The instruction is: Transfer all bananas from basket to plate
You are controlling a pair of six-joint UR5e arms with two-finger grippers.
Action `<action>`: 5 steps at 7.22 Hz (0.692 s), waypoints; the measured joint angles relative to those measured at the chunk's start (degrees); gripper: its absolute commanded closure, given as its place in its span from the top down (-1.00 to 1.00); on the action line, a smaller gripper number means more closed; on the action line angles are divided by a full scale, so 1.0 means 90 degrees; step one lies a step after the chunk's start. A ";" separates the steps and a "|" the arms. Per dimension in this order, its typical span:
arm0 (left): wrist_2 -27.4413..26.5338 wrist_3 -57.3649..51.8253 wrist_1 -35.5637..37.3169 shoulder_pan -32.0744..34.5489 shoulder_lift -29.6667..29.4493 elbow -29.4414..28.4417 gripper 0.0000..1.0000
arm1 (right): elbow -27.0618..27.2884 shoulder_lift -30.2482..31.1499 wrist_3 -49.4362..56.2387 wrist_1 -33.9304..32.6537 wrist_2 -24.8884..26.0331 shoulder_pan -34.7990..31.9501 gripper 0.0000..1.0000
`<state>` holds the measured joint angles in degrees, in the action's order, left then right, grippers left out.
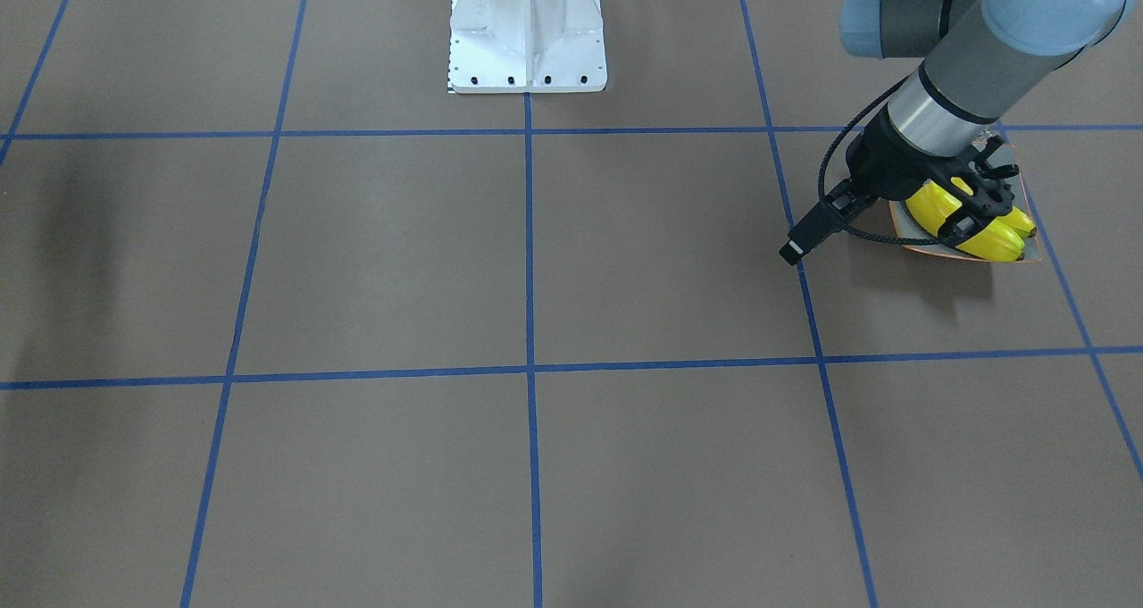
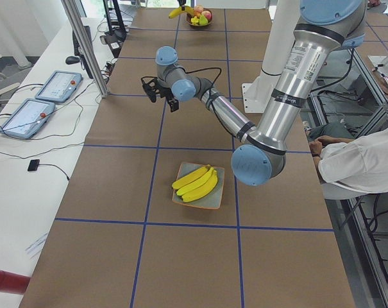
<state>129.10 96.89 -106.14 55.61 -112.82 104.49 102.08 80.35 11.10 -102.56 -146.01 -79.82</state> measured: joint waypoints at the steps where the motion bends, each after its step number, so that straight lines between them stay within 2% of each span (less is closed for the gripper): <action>1: 0.0001 0.0700 -0.1054 -0.0042 -0.0107 -0.0404 0.99 | 0.0238 -0.0346 -0.1195 0.0022 -0.0301 0.0524 -1.00; 2: -0.0001 0.1381 -0.2013 -0.0116 -0.0278 -0.0813 0.99 | 0.0382 -0.0819 -0.2565 0.0236 -0.0466 0.1136 -1.00; 3: -0.0006 0.1939 -0.2617 -0.0190 -0.0538 -0.1105 0.99 | 0.0394 -0.1223 -0.3893 0.0746 -0.0511 0.1756 -1.00; 5: -0.0018 0.2380 -0.2948 -0.0409 -0.1005 -0.1302 0.99 | 0.0175 -0.1968 -0.5856 0.1806 -0.0449 0.2704 -1.00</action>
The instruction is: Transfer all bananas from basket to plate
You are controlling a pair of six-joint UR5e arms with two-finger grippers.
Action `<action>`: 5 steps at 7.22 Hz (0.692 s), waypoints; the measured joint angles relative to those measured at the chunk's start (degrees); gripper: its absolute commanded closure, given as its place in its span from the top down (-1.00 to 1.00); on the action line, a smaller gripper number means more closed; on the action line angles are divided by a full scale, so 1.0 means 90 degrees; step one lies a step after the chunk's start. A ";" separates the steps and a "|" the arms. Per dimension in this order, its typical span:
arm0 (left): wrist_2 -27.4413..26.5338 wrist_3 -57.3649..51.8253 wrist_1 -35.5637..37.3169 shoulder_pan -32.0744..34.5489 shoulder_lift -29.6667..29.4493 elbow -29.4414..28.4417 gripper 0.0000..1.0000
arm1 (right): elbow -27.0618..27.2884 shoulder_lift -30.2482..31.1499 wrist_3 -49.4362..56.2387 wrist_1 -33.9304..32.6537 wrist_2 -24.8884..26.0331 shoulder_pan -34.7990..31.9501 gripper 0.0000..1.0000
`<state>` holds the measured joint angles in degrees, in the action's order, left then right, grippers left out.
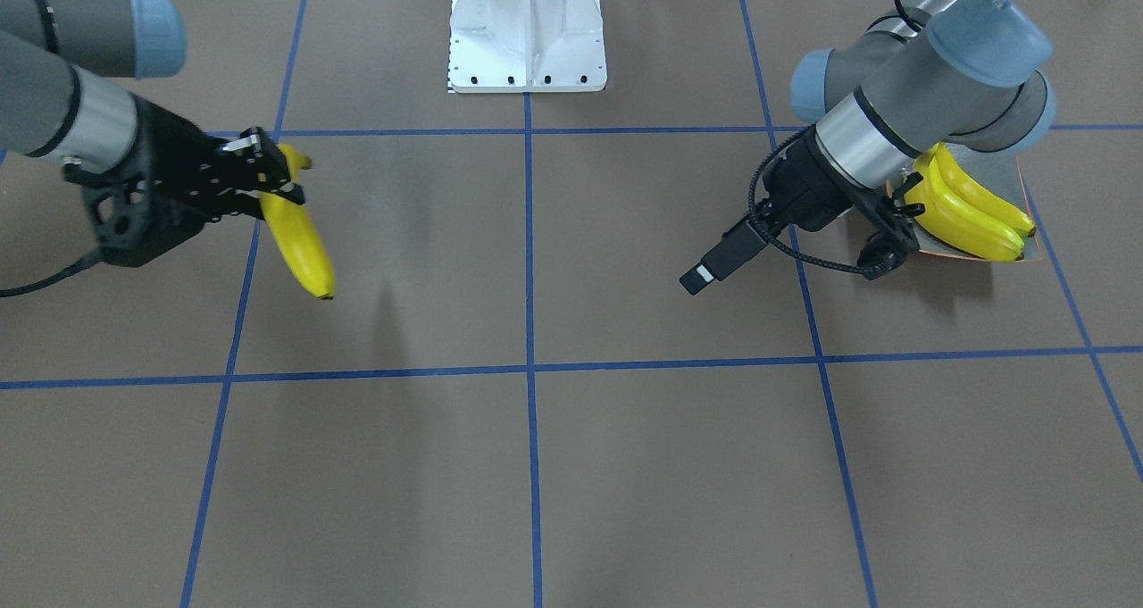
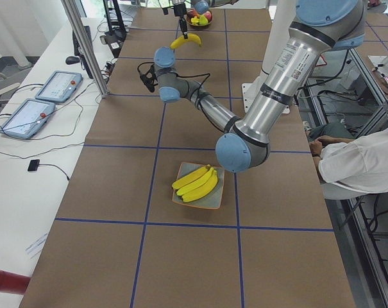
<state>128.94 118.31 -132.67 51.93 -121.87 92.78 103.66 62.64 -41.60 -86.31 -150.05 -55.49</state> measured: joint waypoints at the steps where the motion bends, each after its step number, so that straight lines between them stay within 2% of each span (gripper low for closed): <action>1: -0.0006 0.0069 -0.0011 -0.0143 -0.0173 -0.0018 0.99 | -0.0129 -0.0326 -0.0429 0.0263 0.0081 0.0279 -1.00; 5: -0.0042 0.0334 0.0083 -0.0589 -0.0766 -0.0152 0.97 | -0.0364 -0.0940 -0.0814 0.0903 0.0347 0.0834 -1.00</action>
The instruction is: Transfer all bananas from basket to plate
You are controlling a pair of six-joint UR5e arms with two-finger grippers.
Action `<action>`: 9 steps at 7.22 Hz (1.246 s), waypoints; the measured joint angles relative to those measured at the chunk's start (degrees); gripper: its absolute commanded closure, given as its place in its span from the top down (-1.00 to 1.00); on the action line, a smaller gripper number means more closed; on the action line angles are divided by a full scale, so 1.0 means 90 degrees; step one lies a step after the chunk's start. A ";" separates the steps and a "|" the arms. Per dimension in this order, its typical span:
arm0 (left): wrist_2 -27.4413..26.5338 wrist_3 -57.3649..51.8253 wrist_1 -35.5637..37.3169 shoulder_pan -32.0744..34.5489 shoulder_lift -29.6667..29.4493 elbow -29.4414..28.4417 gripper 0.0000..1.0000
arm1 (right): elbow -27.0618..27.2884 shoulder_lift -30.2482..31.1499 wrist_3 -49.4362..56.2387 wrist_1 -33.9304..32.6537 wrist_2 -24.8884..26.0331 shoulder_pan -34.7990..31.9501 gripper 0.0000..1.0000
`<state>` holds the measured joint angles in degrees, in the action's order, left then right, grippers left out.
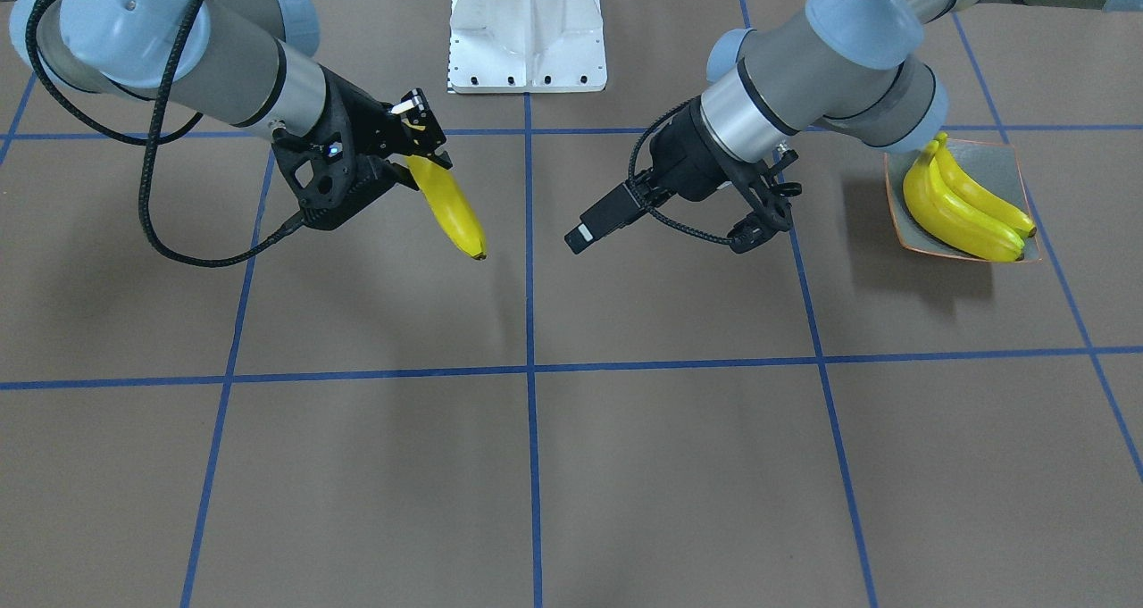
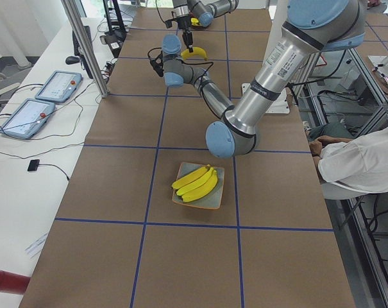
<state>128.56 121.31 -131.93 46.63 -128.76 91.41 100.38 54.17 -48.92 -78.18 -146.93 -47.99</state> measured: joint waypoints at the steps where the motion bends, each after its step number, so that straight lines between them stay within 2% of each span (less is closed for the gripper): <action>1: -0.0005 0.0081 -0.0003 -0.0028 -0.0074 -0.0010 0.97 | -0.0078 -0.0226 -0.0141 0.0036 0.0050 0.0036 -1.00; 3: -0.0014 0.0287 -0.0043 -0.0069 -0.0200 0.0001 0.97 | -0.0457 -0.0777 -0.0487 0.0180 0.0201 0.0054 -1.00; 4: -0.0016 0.0382 -0.0066 -0.0078 -0.0244 0.0014 0.95 | -0.0682 -0.0928 -0.0808 0.0543 0.0287 0.0061 -1.00; 6: -0.0017 0.0554 -0.0182 -0.0083 -0.0271 0.0033 0.90 | -0.0981 -0.0993 -0.1491 0.1397 0.0414 0.0066 -1.00; 9: -0.0020 0.0707 -0.0341 -0.0075 -0.0268 0.0038 0.86 | -0.1057 -0.0928 -0.2194 0.2135 0.0435 0.0060 -1.00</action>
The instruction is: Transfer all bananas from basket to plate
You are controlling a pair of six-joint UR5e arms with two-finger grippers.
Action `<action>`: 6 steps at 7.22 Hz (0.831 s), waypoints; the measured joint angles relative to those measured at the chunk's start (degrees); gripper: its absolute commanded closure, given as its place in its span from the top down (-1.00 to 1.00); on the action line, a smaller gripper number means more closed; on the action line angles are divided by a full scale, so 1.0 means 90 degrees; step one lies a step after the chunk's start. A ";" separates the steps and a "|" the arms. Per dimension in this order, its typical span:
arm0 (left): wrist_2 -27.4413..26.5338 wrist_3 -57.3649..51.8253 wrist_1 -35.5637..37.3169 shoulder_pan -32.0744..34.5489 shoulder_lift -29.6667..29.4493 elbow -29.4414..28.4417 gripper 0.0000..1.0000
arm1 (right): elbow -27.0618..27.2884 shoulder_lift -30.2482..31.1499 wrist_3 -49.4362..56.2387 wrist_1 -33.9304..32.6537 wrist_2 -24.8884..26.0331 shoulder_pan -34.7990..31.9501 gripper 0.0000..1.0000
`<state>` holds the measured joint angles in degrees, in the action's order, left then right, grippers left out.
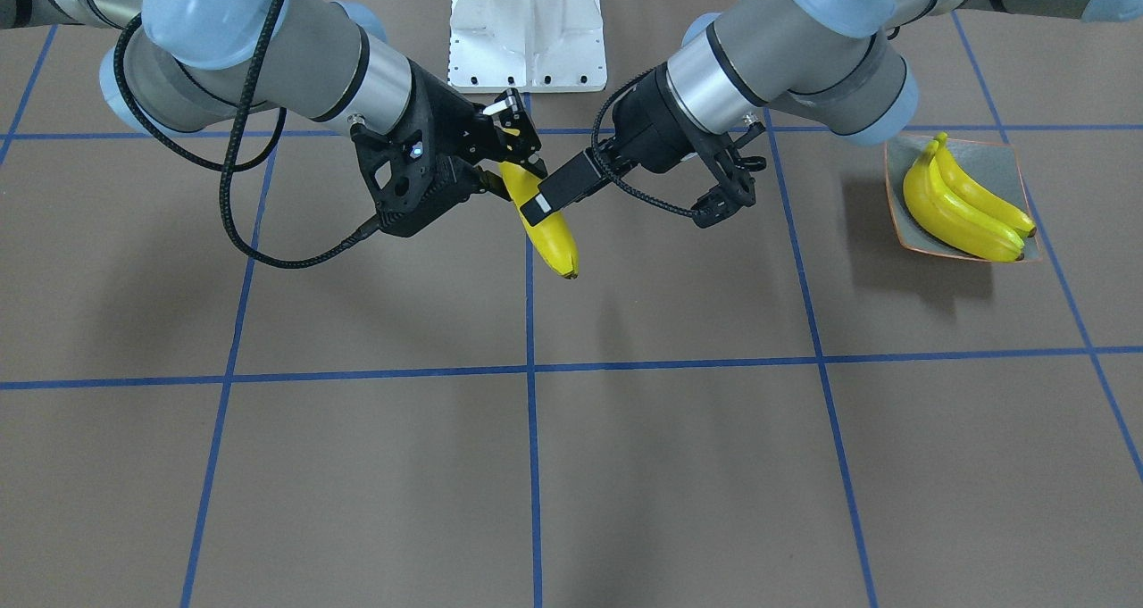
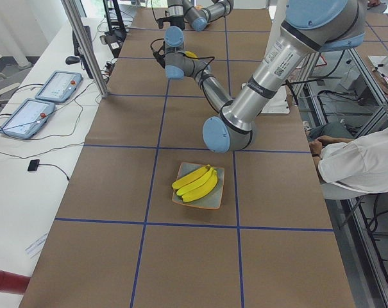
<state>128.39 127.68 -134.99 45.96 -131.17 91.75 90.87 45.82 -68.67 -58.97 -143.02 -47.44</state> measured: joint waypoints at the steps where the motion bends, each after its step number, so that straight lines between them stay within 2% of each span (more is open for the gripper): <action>1: -0.0004 0.0005 -0.0016 0.0000 0.0003 -0.0001 0.80 | -0.0005 0.0077 -0.0277 0.0340 -0.0002 0.0000 -1.00; 4: -0.0017 0.0012 -0.0105 -0.0004 -0.0004 -0.0029 0.75 | -0.0012 0.0172 -0.0622 0.0836 -0.0017 0.0023 -1.00; 5: -0.0050 0.0012 -0.0138 -0.0006 -0.0009 -0.0041 0.53 | -0.0013 0.0177 -0.0762 0.1026 -0.0023 0.0037 -1.00; 6: -0.0093 0.0013 -0.0150 -0.0007 -0.0012 -0.0048 0.02 | -0.0013 0.0181 -0.0894 0.1187 -0.0025 0.0052 -1.00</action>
<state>127.55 127.79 -136.35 45.89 -131.28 91.32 90.75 47.44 -76.72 -48.28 -143.25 -46.98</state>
